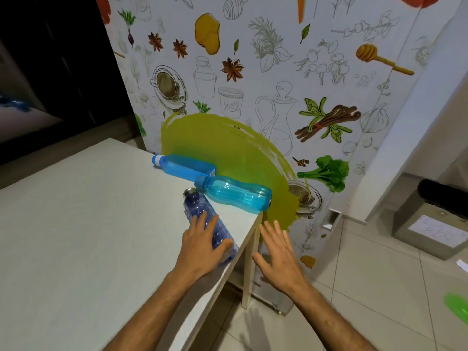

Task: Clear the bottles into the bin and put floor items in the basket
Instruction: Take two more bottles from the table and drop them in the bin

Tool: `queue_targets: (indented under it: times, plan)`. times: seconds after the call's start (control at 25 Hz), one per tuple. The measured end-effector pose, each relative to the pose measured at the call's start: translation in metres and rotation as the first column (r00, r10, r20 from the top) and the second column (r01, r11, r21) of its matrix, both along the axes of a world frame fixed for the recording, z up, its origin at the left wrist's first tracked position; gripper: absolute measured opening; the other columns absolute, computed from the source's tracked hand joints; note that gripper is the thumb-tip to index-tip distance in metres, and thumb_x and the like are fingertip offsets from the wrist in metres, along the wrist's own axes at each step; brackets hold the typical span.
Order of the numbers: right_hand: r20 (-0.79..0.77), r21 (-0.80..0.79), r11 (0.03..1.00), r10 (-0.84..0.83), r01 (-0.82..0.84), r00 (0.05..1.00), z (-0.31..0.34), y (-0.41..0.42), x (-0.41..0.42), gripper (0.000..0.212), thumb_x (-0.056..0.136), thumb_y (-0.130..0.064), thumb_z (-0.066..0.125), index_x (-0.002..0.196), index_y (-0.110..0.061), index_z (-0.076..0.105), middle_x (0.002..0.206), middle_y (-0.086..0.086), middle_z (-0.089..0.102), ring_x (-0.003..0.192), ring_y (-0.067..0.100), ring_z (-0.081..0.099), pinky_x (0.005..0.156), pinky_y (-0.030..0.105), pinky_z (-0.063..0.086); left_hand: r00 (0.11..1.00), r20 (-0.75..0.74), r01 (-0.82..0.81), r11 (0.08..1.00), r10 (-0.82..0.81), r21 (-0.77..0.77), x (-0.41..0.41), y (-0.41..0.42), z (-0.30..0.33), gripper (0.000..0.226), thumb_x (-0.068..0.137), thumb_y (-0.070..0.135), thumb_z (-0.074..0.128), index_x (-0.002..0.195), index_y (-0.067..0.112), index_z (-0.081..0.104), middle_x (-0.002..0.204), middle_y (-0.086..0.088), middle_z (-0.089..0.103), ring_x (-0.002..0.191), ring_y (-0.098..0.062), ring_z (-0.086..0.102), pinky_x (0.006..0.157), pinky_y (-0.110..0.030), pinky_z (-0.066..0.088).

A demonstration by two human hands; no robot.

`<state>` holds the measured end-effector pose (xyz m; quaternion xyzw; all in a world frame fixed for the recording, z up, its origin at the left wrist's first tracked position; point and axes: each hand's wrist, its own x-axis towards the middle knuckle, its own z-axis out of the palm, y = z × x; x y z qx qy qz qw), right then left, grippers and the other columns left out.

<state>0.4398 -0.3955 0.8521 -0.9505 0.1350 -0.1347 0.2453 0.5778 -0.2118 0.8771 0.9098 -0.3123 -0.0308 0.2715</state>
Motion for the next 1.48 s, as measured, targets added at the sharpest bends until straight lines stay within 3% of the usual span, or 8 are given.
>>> queue_targets:
  times: [0.2, 0.48, 0.72, 0.84, 0.96, 1.12, 1.28, 1.48]
  plan:
    - [0.016, 0.068, 0.998, 0.01, -0.011, 1.0, 0.005, -0.033, 0.058, 0.074, 0.1, -0.037, 0.056, 0.16, -0.022, 0.016, 0.166, -0.006, 0.006, 0.153, 0.01, -0.012, 0.124, 0.033, -0.008, 0.991, -0.055, -0.114, 0.984, 0.122, 0.137, 0.029, -0.038, -0.015, 0.089, 0.082, 0.077, 0.042, 0.157, 0.041, 0.012, 0.168, -0.002, -0.013, 0.153, -0.033, -0.013, 0.116, -0.063, 0.023]
    - [0.045, 0.009, 0.984, 0.177, -0.178, 0.983, 0.031, -0.062, 0.153, 0.071, 0.097, -0.034, 0.06, 0.158, -0.021, 0.025, 0.166, 0.001, 0.02, 0.155, 0.02, 0.003, 0.125, 0.04, 0.004, 0.961, -0.154, -0.195, 0.956, 0.231, 0.218, 0.045, -0.051, -0.025, 0.108, 0.07, 0.064, 0.054, 0.156, 0.039, -0.005, 0.16, 0.017, -0.03, 0.148, -0.033, -0.029, 0.111, -0.065, 0.035]
    - [-0.263, -0.289, 0.894, 0.27, -0.342, 0.926, 0.033, -0.074, 0.21, 0.081, 0.094, -0.05, 0.053, 0.159, -0.022, 0.015, 0.164, 0.008, 0.021, 0.143, 0.03, 0.031, 0.118, 0.042, 0.024, 0.87, -0.227, -0.393, 0.894, 0.437, 0.216, 0.043, -0.047, -0.015, 0.121, 0.072, 0.051, 0.066, 0.146, 0.05, -0.029, 0.16, 0.019, -0.031, 0.151, -0.043, 0.006, 0.109, -0.054, 0.04]
    - [-0.288, -0.434, 0.814, 0.281, -0.386, 0.915, 0.028, -0.07, 0.214, 0.095, 0.088, -0.056, 0.058, 0.159, -0.018, 0.008, 0.16, 0.013, 0.025, 0.132, 0.033, 0.041, 0.111, 0.044, 0.034, 0.812, -0.217, -0.515, 0.84, 0.542, 0.173, 0.029, -0.05, -0.01, 0.129, 0.073, 0.048, 0.073, 0.132, 0.06, -0.041, 0.166, 0.01, -0.007, 0.131, -0.031, 0.045, 0.099, -0.04, 0.049]
    - [-0.288, -0.546, 0.718, 0.324, -0.433, 0.901, 0.023, -0.064, 0.214, 0.102, 0.087, -0.056, 0.061, 0.158, -0.013, 0.003, 0.157, 0.014, 0.027, 0.122, 0.034, 0.051, 0.1, 0.044, 0.044, 0.728, -0.194, -0.634, 0.753, 0.658, 0.176, 0.013, -0.052, -0.008, 0.129, 0.075, 0.043, 0.078, 0.146, 0.049, -0.03, 0.166, 0.008, 0.004, 0.123, -0.024, 0.051, 0.098, -0.037, 0.051]
    - [-0.331, -0.532, 0.672, 0.396, -0.516, 0.857, 0.02, -0.053, 0.207, 0.104, 0.088, -0.051, 0.063, 0.158, -0.014, -0.005, 0.155, 0.013, 0.028, 0.117, 0.033, 0.057, 0.093, 0.044, 0.048, 0.624, -0.16, -0.736, 0.644, 0.765, 0.211, -0.01, -0.053, -0.011, 0.124, 0.078, 0.041, 0.077, 0.153, 0.043, -0.022, 0.167, 0.007, 0.002, 0.131, -0.026, 0.047, 0.103, -0.04, 0.049]
    - [-0.316, -0.512, 0.677, 0.423, -0.529, 0.849, 0.019, -0.044, 0.202, 0.101, 0.091, -0.043, 0.063, 0.158, -0.016, -0.008, 0.146, 0.014, 0.038, 0.115, 0.031, 0.057, 0.094, 0.044, 0.05, 0.583, -0.123, -0.77, 0.595, 0.803, 0.23, -0.025, -0.042, -0.017, 0.118, 0.079, 0.045, 0.076, 0.15, 0.053, -0.019, 0.164, 0.008, -0.025, 0.13, -0.028, 0.049, 0.099, -0.036, 0.05]
    - [-0.338, -0.281, 0.693, 0.576, -0.664, 0.744, 0.033, -0.029, 0.181, 0.099, 0.09, -0.039, 0.064, 0.157, -0.025, -0.007, 0.132, 0.01, 0.046, 0.11, 0.027, 0.057, 0.09, 0.04, 0.05, 0.557, -0.131, -0.807, 0.572, 0.82, 0.149, -0.053, -0.021, -0.018, 0.115, 0.078, 0.049, 0.075, 0.145, 0.061, -0.017, 0.166, 0.009, -0.018, 0.131, -0.031, 0.053, 0.099, -0.038, 0.051]
